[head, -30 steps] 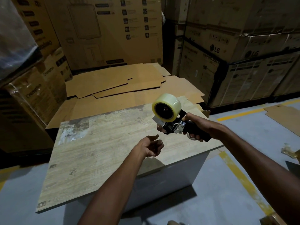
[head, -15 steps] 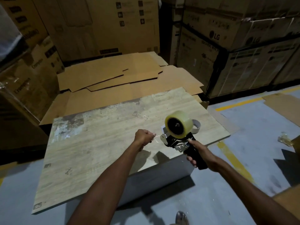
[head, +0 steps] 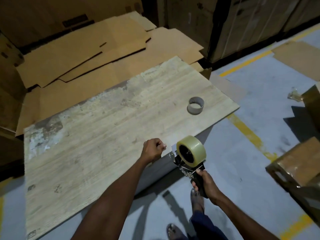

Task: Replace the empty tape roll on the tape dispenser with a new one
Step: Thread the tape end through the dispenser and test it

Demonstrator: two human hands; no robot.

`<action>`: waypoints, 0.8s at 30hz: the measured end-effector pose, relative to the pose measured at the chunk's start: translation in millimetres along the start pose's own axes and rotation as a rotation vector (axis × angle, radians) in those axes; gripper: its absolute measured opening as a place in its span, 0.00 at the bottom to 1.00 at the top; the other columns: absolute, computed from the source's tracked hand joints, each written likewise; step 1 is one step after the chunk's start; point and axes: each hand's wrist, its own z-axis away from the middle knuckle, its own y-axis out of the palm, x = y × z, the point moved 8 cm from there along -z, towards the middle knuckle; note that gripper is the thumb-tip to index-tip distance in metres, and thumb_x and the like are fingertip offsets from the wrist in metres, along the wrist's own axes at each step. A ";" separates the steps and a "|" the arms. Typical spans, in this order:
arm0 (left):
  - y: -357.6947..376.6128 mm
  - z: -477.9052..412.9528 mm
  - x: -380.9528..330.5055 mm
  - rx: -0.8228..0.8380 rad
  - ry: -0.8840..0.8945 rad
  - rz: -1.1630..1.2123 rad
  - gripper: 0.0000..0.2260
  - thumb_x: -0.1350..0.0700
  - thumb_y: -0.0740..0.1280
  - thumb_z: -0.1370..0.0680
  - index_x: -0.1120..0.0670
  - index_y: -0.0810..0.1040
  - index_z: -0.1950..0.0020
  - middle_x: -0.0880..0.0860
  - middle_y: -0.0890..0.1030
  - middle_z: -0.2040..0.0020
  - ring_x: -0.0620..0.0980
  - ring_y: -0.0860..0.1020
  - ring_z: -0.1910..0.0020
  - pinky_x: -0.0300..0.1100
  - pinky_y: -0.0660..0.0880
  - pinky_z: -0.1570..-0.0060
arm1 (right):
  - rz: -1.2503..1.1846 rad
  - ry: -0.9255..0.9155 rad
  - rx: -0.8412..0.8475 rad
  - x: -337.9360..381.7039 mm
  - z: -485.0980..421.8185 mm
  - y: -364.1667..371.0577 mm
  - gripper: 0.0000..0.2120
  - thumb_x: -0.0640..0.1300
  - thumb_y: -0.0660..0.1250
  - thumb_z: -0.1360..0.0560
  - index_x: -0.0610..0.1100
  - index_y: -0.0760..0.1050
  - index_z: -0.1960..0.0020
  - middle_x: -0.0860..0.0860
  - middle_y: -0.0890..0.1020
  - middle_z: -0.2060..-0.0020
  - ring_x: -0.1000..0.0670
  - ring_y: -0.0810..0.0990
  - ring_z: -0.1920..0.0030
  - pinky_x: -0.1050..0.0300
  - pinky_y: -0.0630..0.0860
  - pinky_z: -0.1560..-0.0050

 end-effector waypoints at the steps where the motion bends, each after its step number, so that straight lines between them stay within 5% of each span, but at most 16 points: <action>1: 4.3 -3.9 2.0 0.002 0.026 -0.026 0.10 0.59 0.67 0.22 0.54 0.81 0.63 0.40 0.83 0.66 0.34 0.82 0.59 0.36 0.76 0.58 | -0.006 0.006 -0.023 -7.7 -1.4 -1.2 0.20 0.53 0.60 0.20 0.36 0.73 0.57 0.38 0.76 0.69 0.47 0.72 0.75 0.55 0.69 0.71; 4: 10.7 -10.7 -1.6 -0.002 0.120 -0.107 0.12 0.56 0.70 0.22 0.53 0.78 0.65 0.39 0.80 0.68 0.32 0.78 0.62 0.47 0.71 0.45 | 0.004 0.030 -0.078 -22.9 -3.8 0.4 0.20 0.45 0.56 0.15 0.35 0.74 0.59 0.40 0.77 0.71 0.49 0.73 0.74 0.57 0.71 0.70; 7: 13.4 -12.6 -7.7 -0.024 0.210 -0.141 0.13 0.56 0.70 0.22 0.50 0.75 0.66 0.40 0.78 0.68 0.34 0.76 0.61 0.50 0.68 0.43 | 0.004 0.039 -0.081 -33.8 -10.5 6.1 0.18 0.50 0.63 0.22 0.35 0.77 0.58 0.42 0.79 0.72 0.50 0.75 0.74 0.58 0.73 0.70; 10: 16.7 -13.1 -6.3 -0.024 0.256 -0.125 0.12 0.55 0.70 0.22 0.50 0.75 0.65 0.43 0.78 0.66 0.39 0.76 0.61 0.54 0.70 0.42 | 0.142 0.041 -0.098 -44.6 -17.3 2.8 0.23 0.63 0.64 0.35 0.43 0.83 0.63 0.42 0.84 0.67 0.46 0.80 0.65 0.45 0.77 0.52; 14: 9.0 -7.9 0.5 -0.120 0.282 -0.088 0.12 0.47 0.73 0.24 0.49 0.72 0.60 0.44 0.73 0.64 0.45 0.70 0.57 0.50 0.67 0.45 | 0.349 0.040 -0.070 -57.5 -25.9 -4.1 0.22 0.67 0.61 0.33 0.52 0.86 0.61 0.45 0.87 0.63 0.44 0.84 0.57 0.32 0.75 0.38; 19: -3.7 -14.8 12.2 -0.136 0.140 -0.131 0.22 0.33 0.73 0.31 0.49 0.70 0.62 0.43 0.73 0.61 0.46 0.68 0.52 0.44 0.63 0.47 | 0.542 -0.059 -0.046 -61.1 -26.6 -7.6 0.35 0.81 0.55 0.30 0.53 0.83 0.55 0.49 0.87 0.63 0.45 0.85 0.59 0.34 0.78 0.44; 24: -2.9 -22.7 11.7 -0.114 0.065 -0.177 0.24 0.33 0.75 0.33 0.51 0.74 0.68 0.43 0.75 0.61 0.48 0.70 0.48 0.45 0.60 0.46 | 0.625 -0.134 -0.098 -57.1 -18.2 -10.5 0.44 0.85 0.48 0.32 0.47 0.79 0.59 0.45 0.84 0.65 0.40 0.83 0.60 0.35 0.79 0.49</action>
